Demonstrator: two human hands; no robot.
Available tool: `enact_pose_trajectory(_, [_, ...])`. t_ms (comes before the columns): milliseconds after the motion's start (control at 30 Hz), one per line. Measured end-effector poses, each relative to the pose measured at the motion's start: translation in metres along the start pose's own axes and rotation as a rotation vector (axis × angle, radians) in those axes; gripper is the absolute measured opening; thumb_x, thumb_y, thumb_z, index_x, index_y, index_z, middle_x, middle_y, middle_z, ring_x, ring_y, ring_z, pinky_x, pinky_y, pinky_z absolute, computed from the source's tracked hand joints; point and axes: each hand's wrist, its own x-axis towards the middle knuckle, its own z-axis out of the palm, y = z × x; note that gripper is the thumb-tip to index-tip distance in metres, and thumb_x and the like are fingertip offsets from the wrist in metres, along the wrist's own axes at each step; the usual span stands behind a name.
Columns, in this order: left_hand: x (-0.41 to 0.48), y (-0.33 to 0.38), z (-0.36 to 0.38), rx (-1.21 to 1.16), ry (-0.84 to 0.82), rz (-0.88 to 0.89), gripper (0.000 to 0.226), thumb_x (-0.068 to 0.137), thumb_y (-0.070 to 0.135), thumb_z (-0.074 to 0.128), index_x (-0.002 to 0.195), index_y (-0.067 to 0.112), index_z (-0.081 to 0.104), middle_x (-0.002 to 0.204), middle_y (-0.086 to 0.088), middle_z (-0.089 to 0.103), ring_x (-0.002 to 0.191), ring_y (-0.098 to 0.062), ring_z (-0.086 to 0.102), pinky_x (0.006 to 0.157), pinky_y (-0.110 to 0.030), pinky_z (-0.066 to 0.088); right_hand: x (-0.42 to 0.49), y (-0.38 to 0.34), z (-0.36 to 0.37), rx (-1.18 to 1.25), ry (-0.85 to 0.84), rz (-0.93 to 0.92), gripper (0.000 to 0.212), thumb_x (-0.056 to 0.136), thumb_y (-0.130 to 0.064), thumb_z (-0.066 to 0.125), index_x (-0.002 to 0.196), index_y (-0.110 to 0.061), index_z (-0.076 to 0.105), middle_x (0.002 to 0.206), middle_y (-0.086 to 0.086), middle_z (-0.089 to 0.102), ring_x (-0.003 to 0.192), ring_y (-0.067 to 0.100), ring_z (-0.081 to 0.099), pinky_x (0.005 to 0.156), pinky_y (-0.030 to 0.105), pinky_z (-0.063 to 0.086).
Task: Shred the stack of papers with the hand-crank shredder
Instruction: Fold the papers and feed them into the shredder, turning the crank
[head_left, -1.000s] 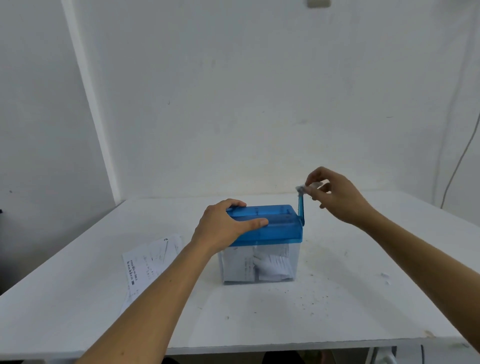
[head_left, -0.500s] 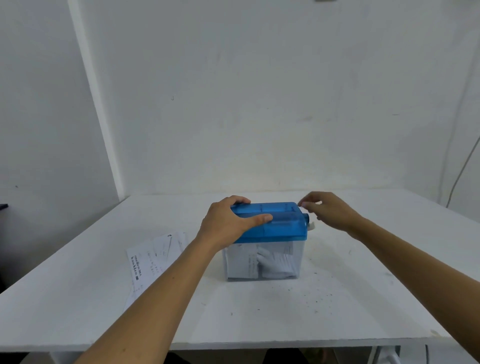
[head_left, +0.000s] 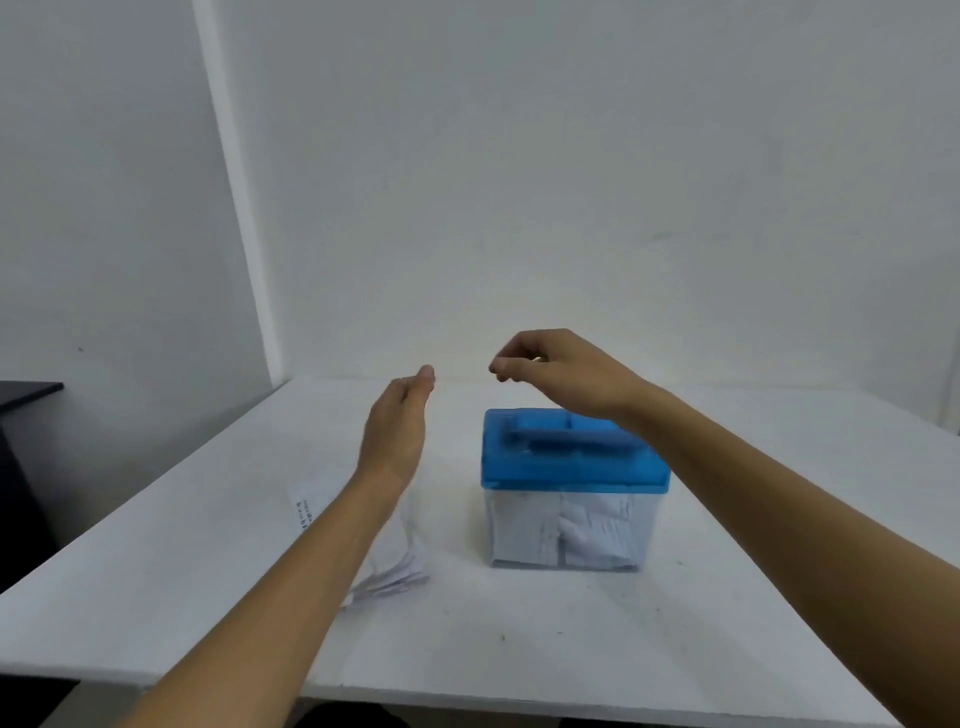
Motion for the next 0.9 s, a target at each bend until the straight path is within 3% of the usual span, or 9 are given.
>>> enact_pose_trajectory(67, [0.002,-0.022,-0.030,0.097,0.081,-0.059,0.022,0.099,0.040,0.059,0.115,0.025,0.060,0.118,0.006,0.062,0.113,-0.017,0.057,0.097,-0.032,0.043,0.004,-0.020,0.023,0.043,-0.035,-0.044,0.019,0.097,-0.034,0.058,0.108,-0.024,0.070,0.104,-0.014,0.070,0.098,0.000,0.062,0.083,0.021,0.046])
enact_pose_trajectory(133, [-0.003,-0.051,-0.056,0.226,0.149,-0.121,0.019,0.095,0.031,0.066,0.112,0.027,0.059,0.113,0.008,0.062,0.108,-0.020,0.060,0.100,-0.041,0.047,0.006,-0.039,0.049,0.071,-0.083,-0.088,0.018,0.097,-0.032,0.060,0.108,-0.023,0.070,0.107,-0.012,0.069,0.098,0.002,0.063,0.086,0.020,0.048])
enact_pose_trajectory(233, [-0.016,-0.091,-0.088,0.506,0.212,-0.157,0.016,0.095,0.022,0.062,0.108,0.028,0.057,0.112,0.007,0.061,0.112,-0.026,0.058,0.100,-0.047,0.044,0.012,-0.053,0.098,0.045,-0.146,-0.098,0.019,0.095,-0.028,0.061,0.110,-0.021,0.070,0.112,-0.006,0.068,0.099,0.009,0.062,0.081,0.020,0.047])
enact_pose_trajectory(333, [-0.024,-0.115,-0.109,0.612,0.253,-0.185,0.021,0.097,0.015,0.055,0.115,0.025,0.057,0.120,0.001,0.063,0.115,-0.027,0.056,0.100,-0.047,0.044,0.021,-0.045,0.145,-0.013,-0.234,-0.015,0.027,0.095,-0.029,0.060,0.119,-0.017,0.065,0.120,0.002,0.066,0.103,0.015,0.060,0.076,0.020,0.044])
enact_pose_trajectory(500, [-0.033,-0.128,-0.114,0.696,0.269,-0.164,0.023,0.100,0.018,0.049,0.119,0.025,0.060,0.116,-0.001,0.067,0.106,-0.025,0.061,0.094,-0.037,0.041,0.016,-0.015,0.217,-0.179,-0.294,0.176,0.075,0.092,-0.062,0.054,0.142,-0.007,0.043,0.140,0.011,0.051,0.127,0.028,0.048,0.098,0.036,0.042])
enact_pose_trajectory(633, [-0.035,-0.126,-0.113,0.709,0.238,-0.132,0.022,0.097,0.014,0.053,0.113,0.028,0.060,0.109,0.004,0.069,0.101,-0.020,0.062,0.094,-0.035,0.045,-0.003,-0.001,0.250,-0.375,-0.102,0.129,0.079,0.083,-0.074,0.052,0.139,-0.019,0.043,0.136,0.003,0.047,0.126,0.025,0.041,0.106,0.039,0.034])
enact_pose_trajectory(767, [-0.035,-0.125,-0.112,0.722,0.207,-0.124,0.019,0.099,0.017,0.052,0.109,0.034,0.054,0.111,0.005,0.069,0.098,-0.018,0.063,0.095,-0.040,0.050,-0.003,0.007,0.246,-0.172,-0.075,0.143,0.075,0.084,-0.058,0.065,0.145,-0.027,0.038,0.133,-0.003,0.053,0.125,0.021,0.046,0.108,0.037,0.035])
enact_pose_trajectory(900, [-0.034,-0.127,-0.109,0.773,0.193,-0.100,0.015,0.103,0.030,0.047,0.116,0.031,0.054,0.118,0.003,0.066,0.102,-0.019,0.060,0.096,-0.039,0.049,-0.004,0.011,0.239,0.067,-0.025,0.152,0.061,0.087,-0.031,0.072,0.142,-0.029,0.043,0.099,-0.009,0.060,0.098,0.012,0.060,0.092,0.028,0.049])
